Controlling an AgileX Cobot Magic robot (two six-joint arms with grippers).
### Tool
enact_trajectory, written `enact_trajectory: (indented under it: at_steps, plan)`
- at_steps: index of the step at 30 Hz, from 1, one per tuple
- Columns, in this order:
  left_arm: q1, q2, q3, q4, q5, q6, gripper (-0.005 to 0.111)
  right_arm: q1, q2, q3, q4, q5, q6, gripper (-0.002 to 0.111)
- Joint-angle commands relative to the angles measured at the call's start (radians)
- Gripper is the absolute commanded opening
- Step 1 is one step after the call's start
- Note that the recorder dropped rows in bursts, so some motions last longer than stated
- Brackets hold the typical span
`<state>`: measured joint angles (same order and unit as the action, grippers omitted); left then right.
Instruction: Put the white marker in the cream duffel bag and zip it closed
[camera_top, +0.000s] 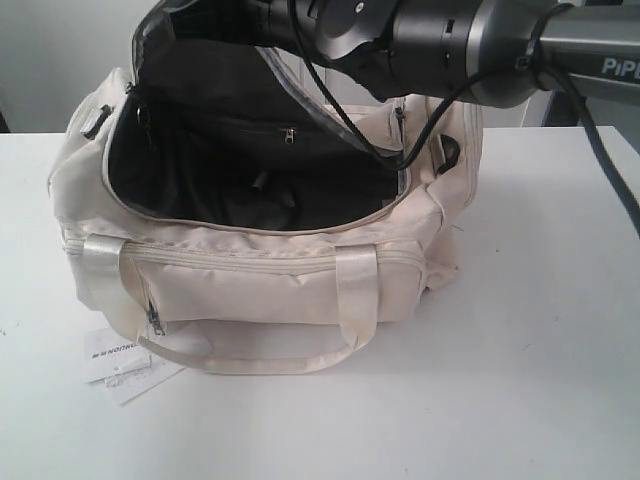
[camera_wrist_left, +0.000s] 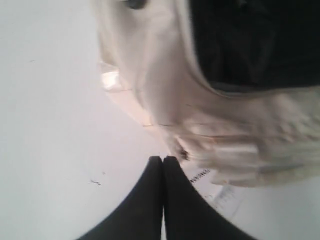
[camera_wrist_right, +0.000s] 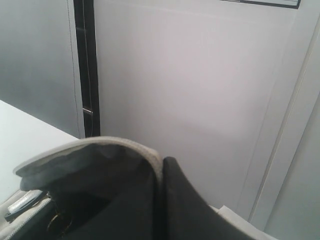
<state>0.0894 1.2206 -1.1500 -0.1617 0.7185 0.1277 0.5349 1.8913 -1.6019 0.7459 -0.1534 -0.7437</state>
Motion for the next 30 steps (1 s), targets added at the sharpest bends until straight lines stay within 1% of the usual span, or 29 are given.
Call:
enact_trajectory:
  at_steps: [1, 2, 4, 7, 9, 16, 18, 20, 23, 26, 30]
  plan:
    - [0.131, 0.112, -0.057, -0.115, -0.020, 0.011, 0.000, -0.007, -0.016, -0.003, 0.001, -0.028, 0.008, 0.000]
    - [0.147, 0.136, -0.066, -0.153, -0.043, 0.018, 0.002, -0.007, -0.016, -0.003, 0.001, -0.028, 0.011, 0.000]
    - [0.161, 0.173, -0.080, -0.244, -0.092, 0.066, 0.009, -0.007, -0.016, -0.003, 0.001, -0.028, 0.019, 0.000]
    - [0.161, 0.211, -0.109, -0.383, -0.191, 0.159, 0.024, -0.007, -0.016, -0.003, 0.001, -0.008, 0.026, 0.000]
    - [0.161, 0.248, -0.141, -0.472, -0.231, 0.231, 0.033, -0.007, -0.016, -0.003, 0.001, 0.020, 0.026, 0.000]
    - [0.162, 0.438, -0.276, -0.623, -0.291, 0.292, 0.052, -0.007, -0.016, -0.003, 0.001, 0.109, 0.026, 0.000]
    - [0.166, 0.493, -0.313, -0.667, -0.281, 0.292, 0.058, -0.007, -0.016, -0.003, 0.001, 0.145, 0.024, 0.000]
    - [0.166, 0.538, -0.329, -0.680, -0.285, 0.292, 0.063, -0.007, -0.016, -0.003, 0.001, 0.180, 0.024, 0.000]
    - [0.166, 0.585, -0.329, -0.753, -0.316, 0.292, 0.066, -0.007, -0.016, -0.003, 0.001, 0.210, 0.003, 0.000]
    - [0.166, 0.617, -0.329, -0.819, -0.334, 0.292, 0.066, -0.007, -0.016, -0.003, 0.001, 0.226, -0.022, 0.000]
    - [0.166, 0.648, -0.329, -0.915, -0.337, 0.391, 0.066, -0.007, -0.016, -0.003, -0.002, 0.267, -0.022, 0.000]
